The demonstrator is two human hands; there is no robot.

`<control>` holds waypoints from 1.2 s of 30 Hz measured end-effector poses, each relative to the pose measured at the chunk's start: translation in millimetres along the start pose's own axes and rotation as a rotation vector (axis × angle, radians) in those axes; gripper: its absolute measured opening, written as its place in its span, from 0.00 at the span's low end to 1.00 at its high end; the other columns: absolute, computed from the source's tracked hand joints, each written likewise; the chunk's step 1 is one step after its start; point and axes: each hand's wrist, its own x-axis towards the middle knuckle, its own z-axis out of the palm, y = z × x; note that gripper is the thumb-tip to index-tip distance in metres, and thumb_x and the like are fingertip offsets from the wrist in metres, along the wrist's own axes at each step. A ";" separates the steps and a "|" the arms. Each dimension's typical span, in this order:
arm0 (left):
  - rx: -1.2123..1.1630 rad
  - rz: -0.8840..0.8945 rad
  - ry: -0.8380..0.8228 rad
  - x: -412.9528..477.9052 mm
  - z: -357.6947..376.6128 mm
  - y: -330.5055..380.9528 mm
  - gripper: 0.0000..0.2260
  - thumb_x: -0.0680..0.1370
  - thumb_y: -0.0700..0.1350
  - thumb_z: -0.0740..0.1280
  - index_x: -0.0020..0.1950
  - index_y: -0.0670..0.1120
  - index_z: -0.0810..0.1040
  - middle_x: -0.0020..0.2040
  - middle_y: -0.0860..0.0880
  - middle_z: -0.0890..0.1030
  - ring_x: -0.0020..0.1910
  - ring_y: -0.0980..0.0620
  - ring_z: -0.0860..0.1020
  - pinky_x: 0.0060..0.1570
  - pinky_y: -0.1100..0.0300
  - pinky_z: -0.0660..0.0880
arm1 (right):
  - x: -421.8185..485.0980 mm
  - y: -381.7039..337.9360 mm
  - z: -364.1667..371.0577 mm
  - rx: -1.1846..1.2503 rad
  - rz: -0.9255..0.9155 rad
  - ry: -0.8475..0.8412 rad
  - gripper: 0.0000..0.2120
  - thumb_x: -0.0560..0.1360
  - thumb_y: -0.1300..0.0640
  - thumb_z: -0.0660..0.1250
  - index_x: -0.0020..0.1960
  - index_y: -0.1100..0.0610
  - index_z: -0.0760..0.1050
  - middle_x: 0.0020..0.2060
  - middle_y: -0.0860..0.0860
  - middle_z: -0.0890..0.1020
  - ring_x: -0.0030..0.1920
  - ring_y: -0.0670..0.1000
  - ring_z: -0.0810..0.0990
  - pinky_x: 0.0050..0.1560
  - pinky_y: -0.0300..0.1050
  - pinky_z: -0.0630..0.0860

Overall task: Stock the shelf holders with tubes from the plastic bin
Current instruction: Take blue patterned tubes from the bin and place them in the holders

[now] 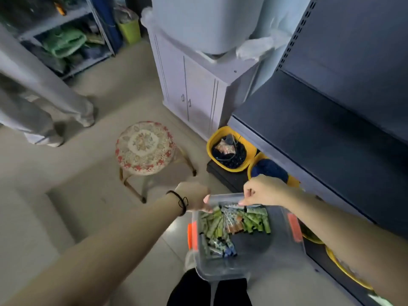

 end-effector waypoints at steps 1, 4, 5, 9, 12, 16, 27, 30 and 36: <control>-0.059 0.002 -0.030 14.9 22.3 1.9 0.21 0.75 0.60 0.65 0.60 0.46 0.74 0.58 0.47 0.78 0.58 0.45 0.76 0.51 0.52 0.74 | 10.5 9.4 20.2 0.022 0.015 -0.035 0.15 0.73 0.38 0.67 0.41 0.50 0.74 0.40 0.45 0.79 0.44 0.49 0.79 0.43 0.48 0.75; -0.161 0.006 -0.108 56.0 83.1 10.6 0.21 0.75 0.57 0.66 0.61 0.45 0.73 0.60 0.47 0.77 0.60 0.45 0.74 0.55 0.52 0.73 | 38.1 36.3 81.1 0.097 0.067 -0.098 0.13 0.73 0.40 0.68 0.39 0.49 0.73 0.36 0.45 0.77 0.39 0.48 0.76 0.41 0.46 0.72; -0.178 0.003 -0.132 69.0 100.3 13.8 0.21 0.75 0.57 0.67 0.61 0.45 0.73 0.60 0.47 0.78 0.60 0.46 0.75 0.53 0.52 0.73 | 46.5 44.8 100.9 0.124 0.084 -0.111 0.13 0.73 0.41 0.68 0.38 0.48 0.72 0.34 0.44 0.75 0.37 0.47 0.74 0.39 0.45 0.70; -0.194 -0.020 -0.205 119.7 155.8 24.5 0.22 0.74 0.57 0.69 0.61 0.43 0.74 0.57 0.46 0.80 0.57 0.45 0.77 0.52 0.53 0.74 | 74.2 75.2 171.8 0.251 0.165 -0.150 0.13 0.72 0.42 0.70 0.41 0.52 0.76 0.36 0.46 0.75 0.39 0.50 0.76 0.39 0.45 0.69; -0.178 -0.068 -0.227 151.4 192.5 29.3 0.22 0.74 0.56 0.69 0.62 0.45 0.72 0.57 0.46 0.79 0.57 0.44 0.76 0.53 0.52 0.75 | 96.5 92.0 220.7 0.284 0.196 -0.171 0.18 0.72 0.43 0.70 0.49 0.58 0.79 0.43 0.53 0.81 0.45 0.55 0.80 0.38 0.44 0.67; -0.176 -0.143 -0.253 179.7 237.5 27.1 0.23 0.74 0.55 0.70 0.64 0.45 0.71 0.58 0.46 0.77 0.57 0.44 0.76 0.54 0.51 0.76 | 126.9 105.2 275.4 0.363 0.220 -0.201 0.19 0.73 0.43 0.69 0.55 0.56 0.77 0.49 0.51 0.80 0.44 0.50 0.75 0.34 0.39 0.64; 0.040 -0.195 -0.175 216.8 287.8 24.0 0.11 0.77 0.41 0.67 0.58 0.43 0.78 0.58 0.46 0.75 0.56 0.45 0.75 0.47 0.53 0.74 | 188.1 96.5 346.0 0.593 0.335 -0.165 0.19 0.75 0.48 0.68 0.32 0.56 0.65 0.29 0.51 0.69 0.31 0.53 0.71 0.34 0.46 0.61; 0.105 -0.165 -0.139 216.0 293.7 23.4 0.12 0.76 0.39 0.67 0.59 0.42 0.78 0.65 0.46 0.68 0.59 0.44 0.72 0.48 0.53 0.74 | 193.2 88.3 352.5 0.613 0.382 -0.155 0.20 0.78 0.49 0.65 0.32 0.55 0.63 0.28 0.51 0.68 0.30 0.52 0.68 0.30 0.46 0.60; 0.066 -0.136 -0.099 209.2 294.5 19.7 0.11 0.75 0.35 0.65 0.56 0.42 0.77 0.65 0.45 0.66 0.58 0.42 0.71 0.48 0.52 0.73 | 193.5 83.6 354.2 0.656 0.402 -0.107 0.12 0.75 0.49 0.69 0.52 0.57 0.75 0.45 0.52 0.78 0.45 0.55 0.77 0.40 0.46 0.70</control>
